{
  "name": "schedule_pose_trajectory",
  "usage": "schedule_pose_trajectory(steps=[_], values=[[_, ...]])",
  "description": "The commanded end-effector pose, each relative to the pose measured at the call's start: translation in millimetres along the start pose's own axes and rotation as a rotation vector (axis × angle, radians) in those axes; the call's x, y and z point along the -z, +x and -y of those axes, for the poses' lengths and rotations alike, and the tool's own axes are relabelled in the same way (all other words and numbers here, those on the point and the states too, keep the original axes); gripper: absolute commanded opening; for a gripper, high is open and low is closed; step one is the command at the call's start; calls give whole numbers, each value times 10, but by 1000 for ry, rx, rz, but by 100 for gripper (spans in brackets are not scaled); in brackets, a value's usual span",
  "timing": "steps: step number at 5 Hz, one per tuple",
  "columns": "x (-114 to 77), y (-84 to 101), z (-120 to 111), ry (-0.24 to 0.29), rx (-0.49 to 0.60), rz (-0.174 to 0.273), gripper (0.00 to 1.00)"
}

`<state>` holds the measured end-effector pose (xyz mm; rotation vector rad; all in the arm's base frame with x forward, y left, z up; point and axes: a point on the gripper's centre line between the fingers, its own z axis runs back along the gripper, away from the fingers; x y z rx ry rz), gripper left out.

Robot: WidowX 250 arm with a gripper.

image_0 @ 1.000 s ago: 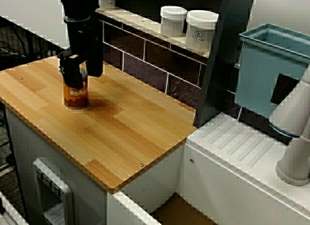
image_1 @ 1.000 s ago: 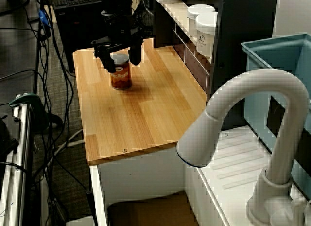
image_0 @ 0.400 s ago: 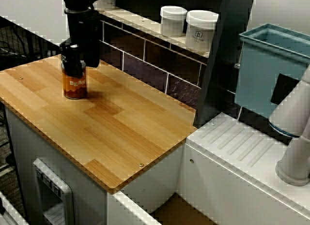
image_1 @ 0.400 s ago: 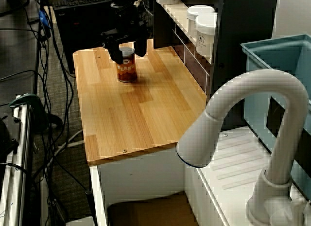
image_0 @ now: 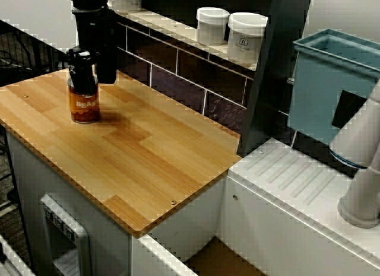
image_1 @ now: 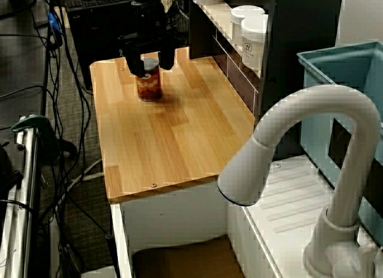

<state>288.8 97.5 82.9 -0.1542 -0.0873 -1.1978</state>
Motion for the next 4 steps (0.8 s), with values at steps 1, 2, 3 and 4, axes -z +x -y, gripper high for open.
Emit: schedule_pose_trajectory(steps=[1,2,3,4], values=[[-627,-135,13,93,-166,115,100],[-716,-205,47,118,-229,125,100],[-680,-340,18,180,-350,77,100],[-613,-537,-44,223,-466,56,100]])
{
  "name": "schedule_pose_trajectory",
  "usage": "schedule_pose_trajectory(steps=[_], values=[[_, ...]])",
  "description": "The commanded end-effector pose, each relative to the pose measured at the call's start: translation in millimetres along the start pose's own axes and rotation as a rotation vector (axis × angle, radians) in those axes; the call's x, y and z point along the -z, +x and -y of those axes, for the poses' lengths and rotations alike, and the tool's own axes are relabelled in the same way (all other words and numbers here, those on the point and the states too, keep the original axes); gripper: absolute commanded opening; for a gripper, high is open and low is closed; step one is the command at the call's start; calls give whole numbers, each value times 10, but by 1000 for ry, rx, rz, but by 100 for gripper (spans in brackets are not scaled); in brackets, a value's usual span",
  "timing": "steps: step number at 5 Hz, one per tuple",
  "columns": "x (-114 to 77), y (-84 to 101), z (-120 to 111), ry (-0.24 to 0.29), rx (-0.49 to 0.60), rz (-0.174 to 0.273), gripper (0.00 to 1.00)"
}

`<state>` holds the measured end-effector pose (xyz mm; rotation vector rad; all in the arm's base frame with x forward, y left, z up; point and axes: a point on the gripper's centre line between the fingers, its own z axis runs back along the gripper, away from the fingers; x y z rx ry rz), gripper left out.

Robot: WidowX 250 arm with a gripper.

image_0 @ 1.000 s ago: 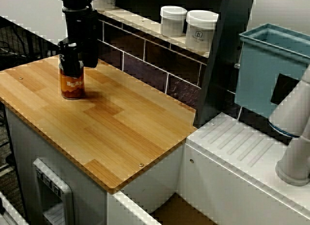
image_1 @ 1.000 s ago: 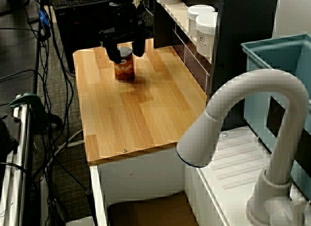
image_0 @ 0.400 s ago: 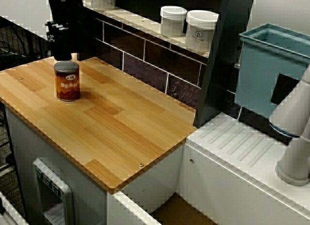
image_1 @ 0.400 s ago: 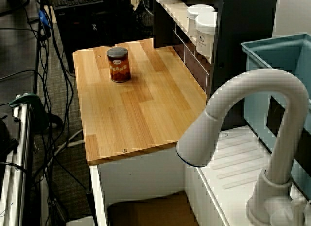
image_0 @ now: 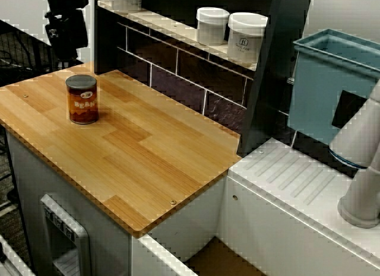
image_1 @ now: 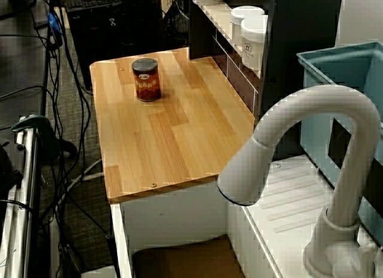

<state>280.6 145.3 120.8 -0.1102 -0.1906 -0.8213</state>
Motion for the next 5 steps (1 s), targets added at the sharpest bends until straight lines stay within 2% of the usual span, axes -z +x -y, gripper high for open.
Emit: schedule_pose_trajectory(steps=[1,2,3,5], values=[[-133,-329,-214,215,-238,-21,100],[-38,-456,-366,252,-354,-56,100],[106,-492,-425,308,-475,-93,100],[391,-354,-403,334,-543,-143,100]])
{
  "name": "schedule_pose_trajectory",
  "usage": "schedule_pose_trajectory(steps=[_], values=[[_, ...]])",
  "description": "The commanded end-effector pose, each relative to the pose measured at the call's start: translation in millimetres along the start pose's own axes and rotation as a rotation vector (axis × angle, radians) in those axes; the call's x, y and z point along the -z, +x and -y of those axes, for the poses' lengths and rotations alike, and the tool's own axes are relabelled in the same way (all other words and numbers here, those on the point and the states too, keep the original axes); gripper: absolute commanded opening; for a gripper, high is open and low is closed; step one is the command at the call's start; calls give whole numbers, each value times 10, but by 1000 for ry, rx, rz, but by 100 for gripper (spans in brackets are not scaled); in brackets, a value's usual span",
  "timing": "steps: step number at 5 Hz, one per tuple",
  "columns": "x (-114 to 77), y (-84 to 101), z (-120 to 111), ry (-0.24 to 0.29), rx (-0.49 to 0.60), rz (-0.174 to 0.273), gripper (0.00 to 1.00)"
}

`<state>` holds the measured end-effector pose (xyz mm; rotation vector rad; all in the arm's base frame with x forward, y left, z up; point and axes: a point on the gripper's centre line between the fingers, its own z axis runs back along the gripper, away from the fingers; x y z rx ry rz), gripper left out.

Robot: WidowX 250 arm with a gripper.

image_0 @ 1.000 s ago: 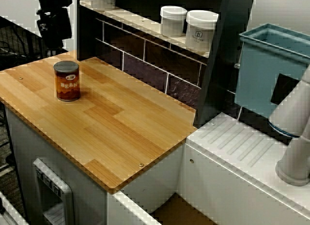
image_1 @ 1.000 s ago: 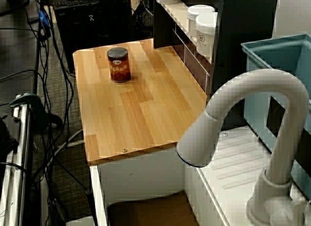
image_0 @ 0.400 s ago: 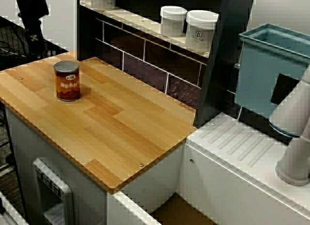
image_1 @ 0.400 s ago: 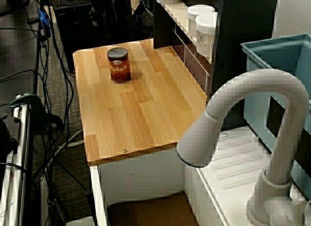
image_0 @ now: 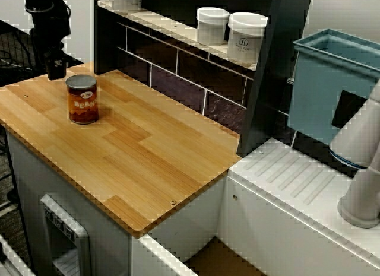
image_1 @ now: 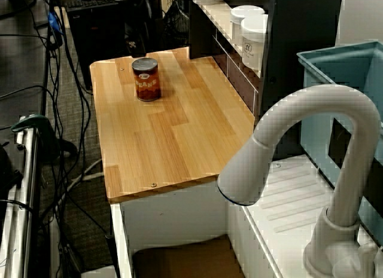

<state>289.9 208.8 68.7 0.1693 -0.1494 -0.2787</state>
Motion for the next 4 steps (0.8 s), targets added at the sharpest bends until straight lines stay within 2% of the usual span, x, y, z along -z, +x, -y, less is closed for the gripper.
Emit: schedule_pose_trajectory(steps=[1,3,4], values=[[-91,128,295,31,-35,-14,100],[-319,214,566,-33,-20,-4,100],[-519,251,732,-66,1,36,100]])
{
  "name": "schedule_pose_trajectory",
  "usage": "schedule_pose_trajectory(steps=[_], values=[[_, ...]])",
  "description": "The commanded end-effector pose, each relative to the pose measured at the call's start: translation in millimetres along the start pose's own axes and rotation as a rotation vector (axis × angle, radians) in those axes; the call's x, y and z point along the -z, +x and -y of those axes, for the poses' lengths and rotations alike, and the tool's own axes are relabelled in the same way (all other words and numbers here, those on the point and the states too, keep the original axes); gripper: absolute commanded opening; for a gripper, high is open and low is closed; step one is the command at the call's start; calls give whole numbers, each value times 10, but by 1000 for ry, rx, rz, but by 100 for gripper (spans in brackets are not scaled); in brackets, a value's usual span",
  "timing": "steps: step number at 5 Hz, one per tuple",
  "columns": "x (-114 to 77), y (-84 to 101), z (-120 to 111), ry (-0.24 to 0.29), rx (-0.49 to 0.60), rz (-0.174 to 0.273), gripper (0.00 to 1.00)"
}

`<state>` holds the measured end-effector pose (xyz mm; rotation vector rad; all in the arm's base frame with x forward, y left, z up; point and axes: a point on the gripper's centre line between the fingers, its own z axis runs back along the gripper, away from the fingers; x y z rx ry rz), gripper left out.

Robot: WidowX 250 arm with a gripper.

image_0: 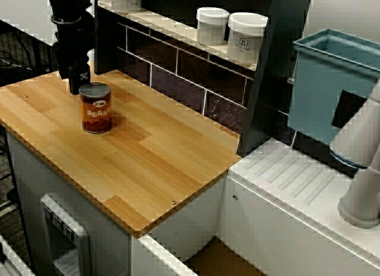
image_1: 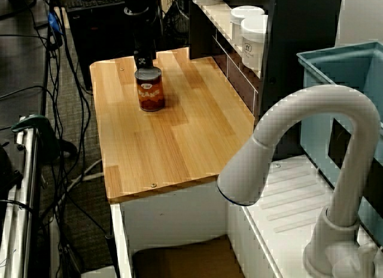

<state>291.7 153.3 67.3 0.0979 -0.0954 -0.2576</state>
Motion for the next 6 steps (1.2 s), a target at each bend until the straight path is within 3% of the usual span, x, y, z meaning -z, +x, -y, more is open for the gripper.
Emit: schedule_pose_trajectory(steps=[1,3,5,6], values=[[-524,75,379,-6,35,89,100],[-426,88,510,21,32,65,100],[-562,29,273,-10,1,79,100],[-531,-4,136,-22,-7,59,100]])
